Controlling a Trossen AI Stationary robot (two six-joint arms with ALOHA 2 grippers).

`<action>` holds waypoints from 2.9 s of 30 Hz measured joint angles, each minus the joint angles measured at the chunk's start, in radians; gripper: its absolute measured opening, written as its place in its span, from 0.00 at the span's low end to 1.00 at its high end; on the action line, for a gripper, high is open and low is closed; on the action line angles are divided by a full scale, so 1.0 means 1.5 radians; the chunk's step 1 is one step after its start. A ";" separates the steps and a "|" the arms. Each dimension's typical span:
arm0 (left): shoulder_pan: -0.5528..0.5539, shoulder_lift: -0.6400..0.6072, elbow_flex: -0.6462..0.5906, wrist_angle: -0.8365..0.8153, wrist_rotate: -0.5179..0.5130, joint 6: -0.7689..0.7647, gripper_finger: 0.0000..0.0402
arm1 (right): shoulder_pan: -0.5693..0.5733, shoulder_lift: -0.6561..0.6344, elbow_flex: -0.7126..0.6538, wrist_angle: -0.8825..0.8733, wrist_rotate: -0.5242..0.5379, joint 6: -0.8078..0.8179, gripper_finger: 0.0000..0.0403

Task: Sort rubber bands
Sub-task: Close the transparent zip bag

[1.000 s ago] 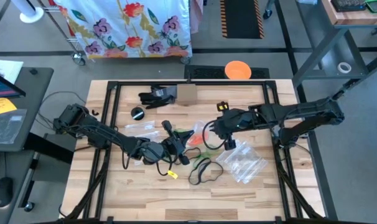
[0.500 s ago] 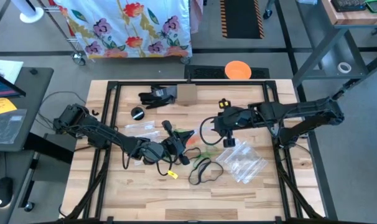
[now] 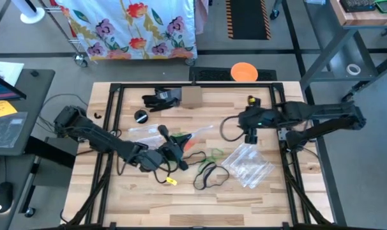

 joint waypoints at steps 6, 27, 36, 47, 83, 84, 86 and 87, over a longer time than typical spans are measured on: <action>-0.003 -0.129 -0.106 -0.063 -0.002 -0.125 0.00 | -0.012 -0.192 -0.233 0.286 -0.007 -0.023 0.44; 0.145 -0.050 -0.207 0.399 0.463 -0.269 0.00 | -0.011 -0.095 -0.509 0.971 -0.213 -0.114 0.43; 0.145 -0.027 -0.152 0.309 0.454 -0.233 0.00 | -0.010 -0.067 -0.489 0.974 -0.262 -0.109 0.43; 0.111 -0.073 -0.154 0.241 0.372 -0.187 0.00 | -0.010 -0.115 -0.475 0.742 -0.136 -0.072 0.43; 0.158 -0.073 -0.155 0.239 0.484 -0.204 0.00 | 0.032 -0.086 -0.475 0.898 -0.148 -0.073 0.02; 0.158 -0.073 -0.155 0.237 0.487 -0.202 0.01 | 0.032 -0.085 -0.475 0.893 -0.148 -0.073 0.01; 0.158 -0.073 -0.155 0.228 0.487 -0.197 0.02 | 0.032 -0.084 -0.475 0.893 -0.148 -0.073 0.00; 0.158 -0.073 -0.155 0.223 0.479 -0.189 0.04 | 0.032 -0.083 -0.475 0.895 -0.148 -0.073 0.00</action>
